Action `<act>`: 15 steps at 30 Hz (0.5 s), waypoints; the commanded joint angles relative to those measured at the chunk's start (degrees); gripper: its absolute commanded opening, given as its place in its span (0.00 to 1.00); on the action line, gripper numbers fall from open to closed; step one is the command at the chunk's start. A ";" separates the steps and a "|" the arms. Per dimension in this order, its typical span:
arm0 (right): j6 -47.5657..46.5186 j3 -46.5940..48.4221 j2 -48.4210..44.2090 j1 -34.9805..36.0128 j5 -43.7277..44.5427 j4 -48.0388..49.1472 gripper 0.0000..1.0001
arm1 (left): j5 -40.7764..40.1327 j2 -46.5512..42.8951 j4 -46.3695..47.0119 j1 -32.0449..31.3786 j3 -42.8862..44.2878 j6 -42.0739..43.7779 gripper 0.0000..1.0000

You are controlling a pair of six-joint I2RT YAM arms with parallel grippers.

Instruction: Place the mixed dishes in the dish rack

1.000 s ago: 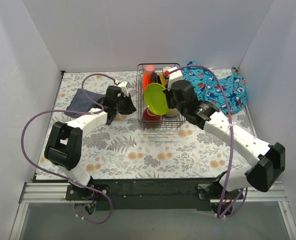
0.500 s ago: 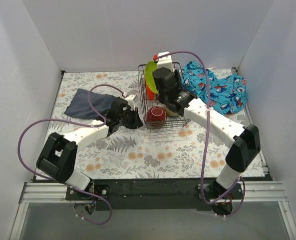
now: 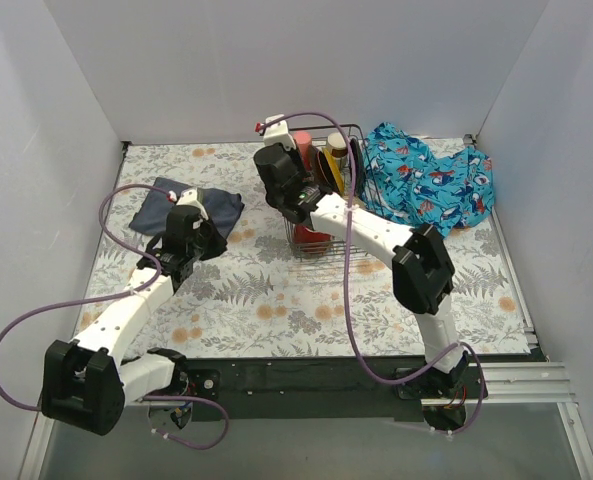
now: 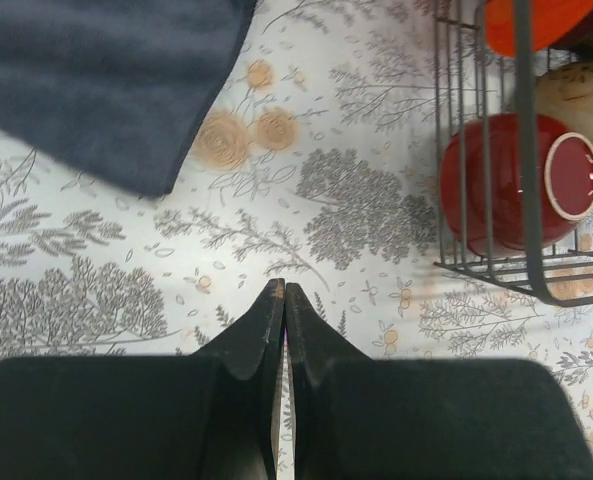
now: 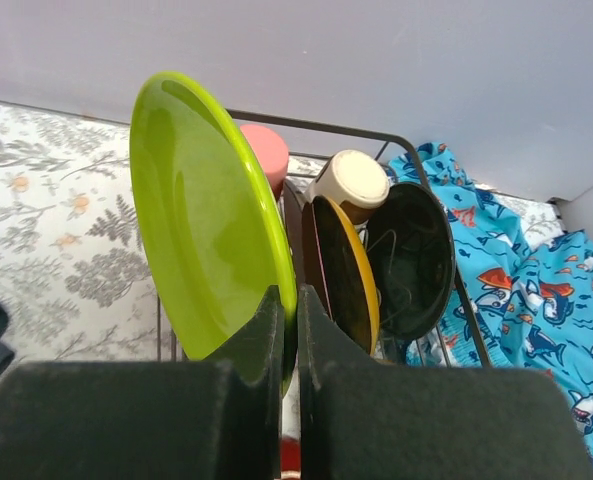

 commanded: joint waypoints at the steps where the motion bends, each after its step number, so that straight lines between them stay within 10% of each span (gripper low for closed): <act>1: -3.69 8.01 3.67 -0.29 8.13 8.51 0.01 | 0.94 -3.42 -2.91 2.79 -2.87 -2.36 0.00; 15: -6.16 7.59 9.04 -1.61 14.55 12.99 0.01 | 5.34 -9.40 -2.03 4.03 -8.24 -3.50 0.00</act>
